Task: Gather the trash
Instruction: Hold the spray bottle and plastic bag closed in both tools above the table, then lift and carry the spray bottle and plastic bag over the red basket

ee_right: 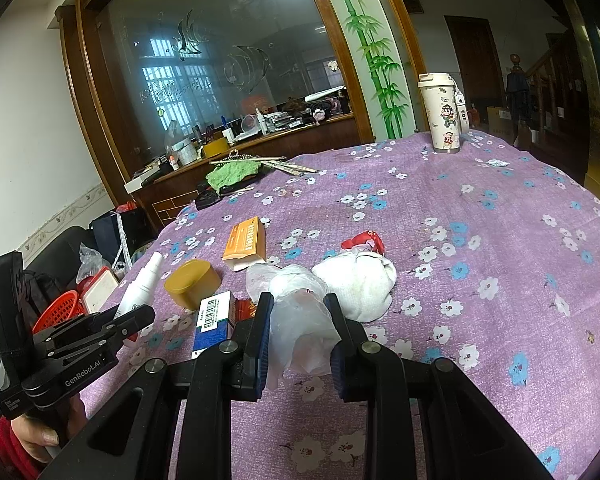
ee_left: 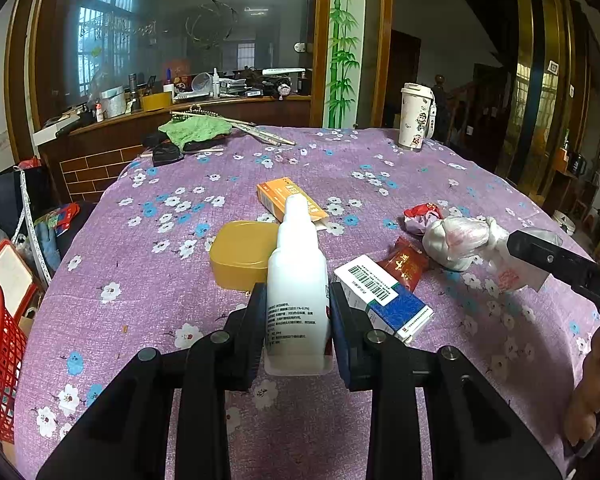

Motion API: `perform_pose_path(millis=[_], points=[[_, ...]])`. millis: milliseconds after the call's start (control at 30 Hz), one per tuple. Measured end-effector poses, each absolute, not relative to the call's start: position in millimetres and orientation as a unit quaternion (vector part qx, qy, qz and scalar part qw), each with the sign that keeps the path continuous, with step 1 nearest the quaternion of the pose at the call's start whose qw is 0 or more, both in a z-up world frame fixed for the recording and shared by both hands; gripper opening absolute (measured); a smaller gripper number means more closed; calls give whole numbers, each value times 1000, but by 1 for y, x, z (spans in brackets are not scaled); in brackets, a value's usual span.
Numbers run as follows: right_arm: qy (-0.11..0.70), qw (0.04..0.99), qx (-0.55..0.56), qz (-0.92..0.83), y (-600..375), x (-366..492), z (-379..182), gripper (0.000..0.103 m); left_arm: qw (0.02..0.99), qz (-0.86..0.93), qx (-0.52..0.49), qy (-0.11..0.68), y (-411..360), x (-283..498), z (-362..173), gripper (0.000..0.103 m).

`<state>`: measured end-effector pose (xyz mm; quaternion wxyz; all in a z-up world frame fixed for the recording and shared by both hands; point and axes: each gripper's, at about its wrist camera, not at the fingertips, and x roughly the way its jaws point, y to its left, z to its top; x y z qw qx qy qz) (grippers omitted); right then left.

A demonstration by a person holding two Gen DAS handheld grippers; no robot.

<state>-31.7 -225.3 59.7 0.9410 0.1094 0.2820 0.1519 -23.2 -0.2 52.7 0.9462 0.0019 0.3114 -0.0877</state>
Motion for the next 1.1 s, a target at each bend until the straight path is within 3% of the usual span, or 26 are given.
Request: perform_pose_path(millis=[1100], points=[[281,935,129,176,-203,-65,90,27,948,-83,-2,308,24,-68,81,29]])
